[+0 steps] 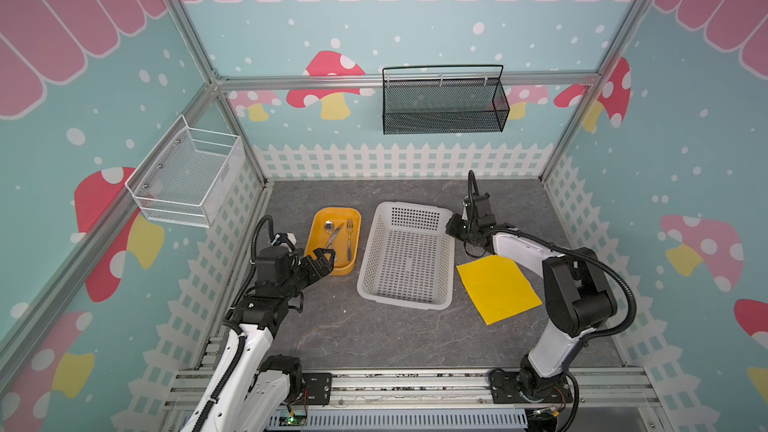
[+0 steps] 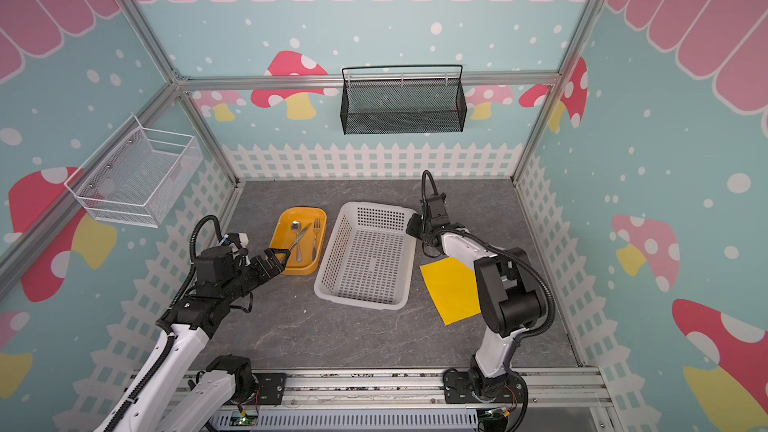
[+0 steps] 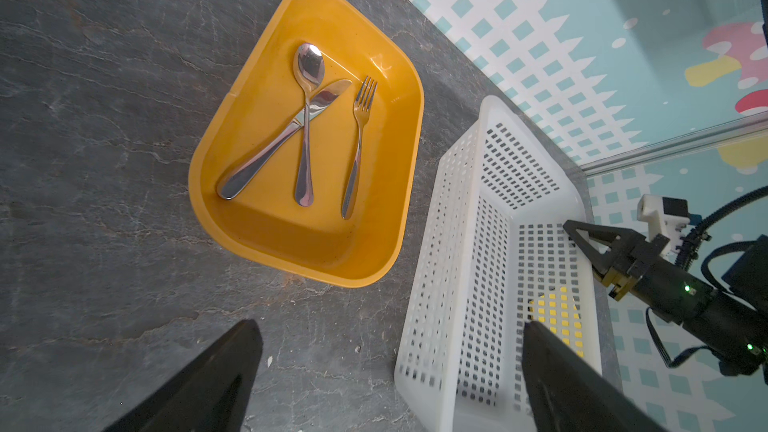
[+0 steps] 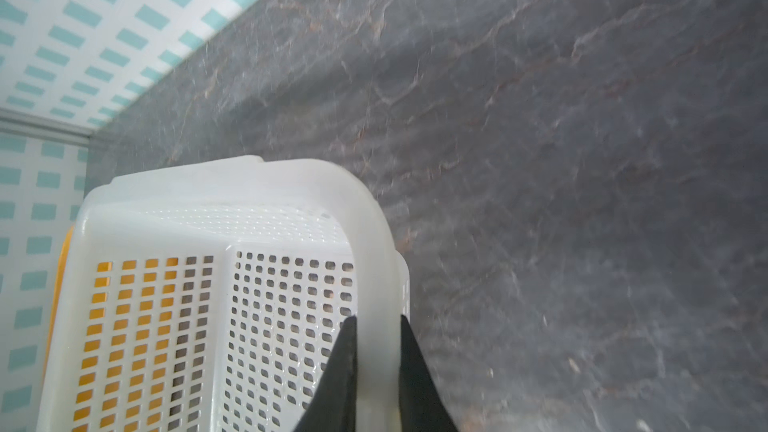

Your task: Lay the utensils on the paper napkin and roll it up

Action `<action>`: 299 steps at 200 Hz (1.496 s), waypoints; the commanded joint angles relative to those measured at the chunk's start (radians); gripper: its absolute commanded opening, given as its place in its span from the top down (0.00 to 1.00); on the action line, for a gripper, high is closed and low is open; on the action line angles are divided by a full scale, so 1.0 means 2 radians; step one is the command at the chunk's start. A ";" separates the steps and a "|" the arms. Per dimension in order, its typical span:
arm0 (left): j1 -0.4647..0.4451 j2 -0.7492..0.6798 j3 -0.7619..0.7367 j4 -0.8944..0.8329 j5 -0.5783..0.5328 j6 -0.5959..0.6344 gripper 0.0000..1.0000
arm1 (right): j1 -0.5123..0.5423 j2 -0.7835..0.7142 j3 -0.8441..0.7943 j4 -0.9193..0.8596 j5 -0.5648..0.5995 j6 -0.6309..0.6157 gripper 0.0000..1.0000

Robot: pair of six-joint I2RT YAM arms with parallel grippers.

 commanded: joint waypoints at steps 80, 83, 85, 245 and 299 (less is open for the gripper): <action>-0.002 -0.013 0.006 -0.019 0.022 -0.009 0.01 | -0.059 0.206 0.236 -0.007 0.039 0.036 0.94; -0.002 -0.012 0.007 -0.019 0.023 -0.009 0.01 | -0.060 0.211 0.243 -0.010 0.038 0.038 0.94; -0.002 -0.012 0.008 -0.020 0.023 -0.009 0.01 | -0.061 0.215 0.248 -0.012 0.038 0.038 0.94; -0.090 0.042 0.010 0.027 0.049 -0.006 0.03 | -0.107 -0.090 -0.005 -0.047 -0.027 -0.159 0.47; -0.151 0.093 0.012 0.084 0.029 -0.012 0.00 | -0.114 -0.224 -0.231 0.001 -0.059 -0.130 0.48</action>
